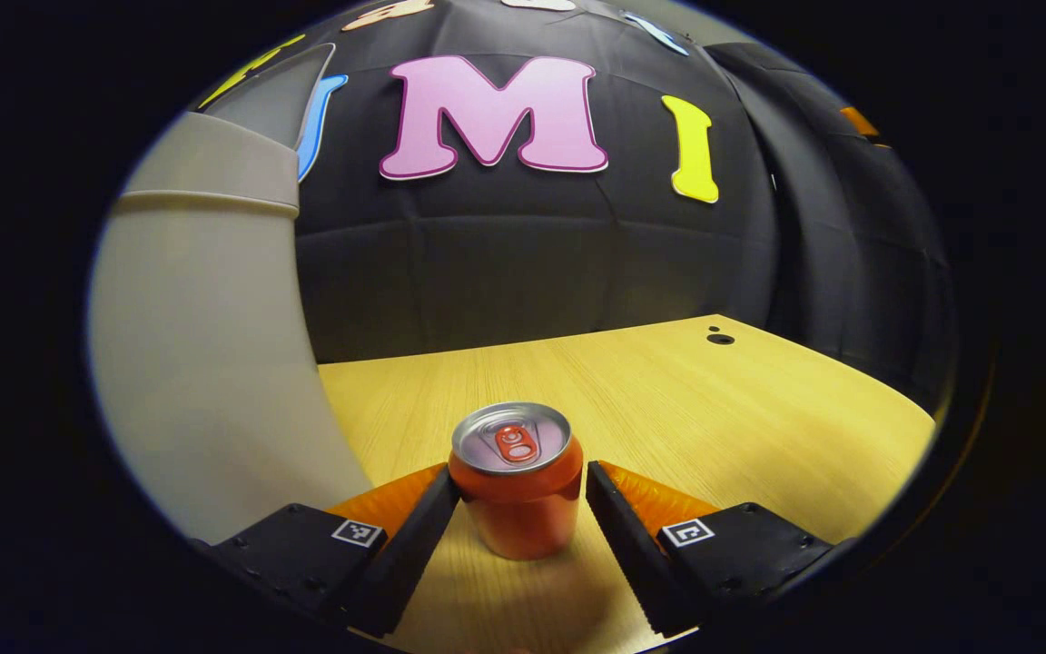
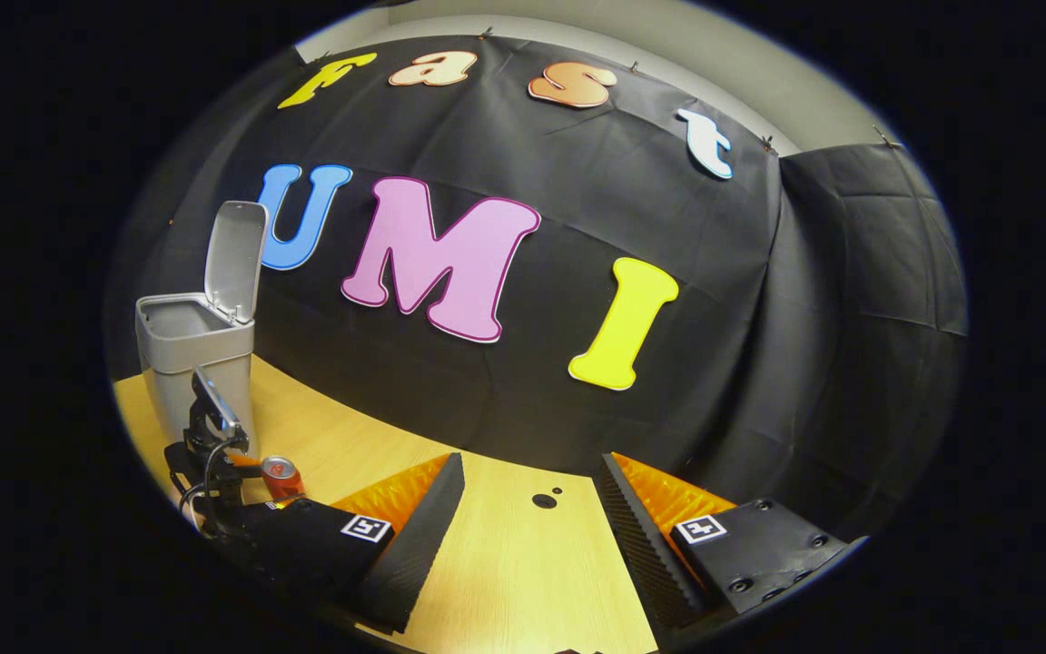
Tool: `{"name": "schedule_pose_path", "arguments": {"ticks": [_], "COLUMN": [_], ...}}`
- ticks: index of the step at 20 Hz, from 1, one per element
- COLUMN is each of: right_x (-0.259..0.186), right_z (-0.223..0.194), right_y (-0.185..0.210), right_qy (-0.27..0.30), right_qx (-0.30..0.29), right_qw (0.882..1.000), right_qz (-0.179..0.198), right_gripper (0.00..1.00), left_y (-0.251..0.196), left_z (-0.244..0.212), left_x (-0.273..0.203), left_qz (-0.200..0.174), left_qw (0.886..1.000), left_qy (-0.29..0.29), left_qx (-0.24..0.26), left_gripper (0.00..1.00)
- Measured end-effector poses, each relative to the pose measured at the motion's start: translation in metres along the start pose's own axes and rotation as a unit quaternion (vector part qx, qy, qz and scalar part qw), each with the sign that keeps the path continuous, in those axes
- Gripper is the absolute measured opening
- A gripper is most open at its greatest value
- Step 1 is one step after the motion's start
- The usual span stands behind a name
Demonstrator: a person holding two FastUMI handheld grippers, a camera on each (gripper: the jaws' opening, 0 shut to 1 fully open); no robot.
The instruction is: Press the lid of the desktop garbage bin to open it, pick up the crumpled paper on the desktop and throw it into the bin, then pick up the pop can on the desktop and drop it into the bin, and finally close the garbage bin lid.
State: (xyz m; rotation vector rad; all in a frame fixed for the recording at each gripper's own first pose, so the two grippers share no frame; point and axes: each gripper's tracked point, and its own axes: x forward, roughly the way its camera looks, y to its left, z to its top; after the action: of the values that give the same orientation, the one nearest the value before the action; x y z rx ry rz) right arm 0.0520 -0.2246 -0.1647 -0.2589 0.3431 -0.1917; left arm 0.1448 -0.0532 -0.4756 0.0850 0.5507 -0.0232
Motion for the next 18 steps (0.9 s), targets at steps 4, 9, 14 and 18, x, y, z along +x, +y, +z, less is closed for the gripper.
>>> {"name": "schedule_pose_path", "arguments": {"ticks": [4, 9, 14, 18], "right_x": [0.003, 0.008, 0.006, 0.002], "right_z": [-0.009, -0.007, 0.002, 0.018], "right_y": [0.003, -0.002, -0.007, -0.016], "right_qy": [0.013, 0.010, 0.010, 0.003], "right_qx": [0.013, 0.022, 0.027, 0.038], "right_qw": [1.000, 1.000, 1.000, 0.999], "right_qz": [0.004, 0.003, 0.004, -0.004], "right_gripper": [0.97, 0.97, 0.97, 0.97], "left_y": [0.000, 0.000, -0.012, -0.011], "left_z": [0.000, 0.041, 0.127, 0.199], "left_x": [-0.003, -0.030, -0.079, -0.118], "left_qz": [-0.002, -0.006, -0.023, -0.036], "left_qw": [1.000, 1.000, 0.999, 0.997], "left_qy": [0.008, -0.007, -0.039, -0.070], "left_qx": [-0.006, 0.008, 0.001, -0.019], "left_gripper": [0.91, 0.89, 0.89, 0.89]}}
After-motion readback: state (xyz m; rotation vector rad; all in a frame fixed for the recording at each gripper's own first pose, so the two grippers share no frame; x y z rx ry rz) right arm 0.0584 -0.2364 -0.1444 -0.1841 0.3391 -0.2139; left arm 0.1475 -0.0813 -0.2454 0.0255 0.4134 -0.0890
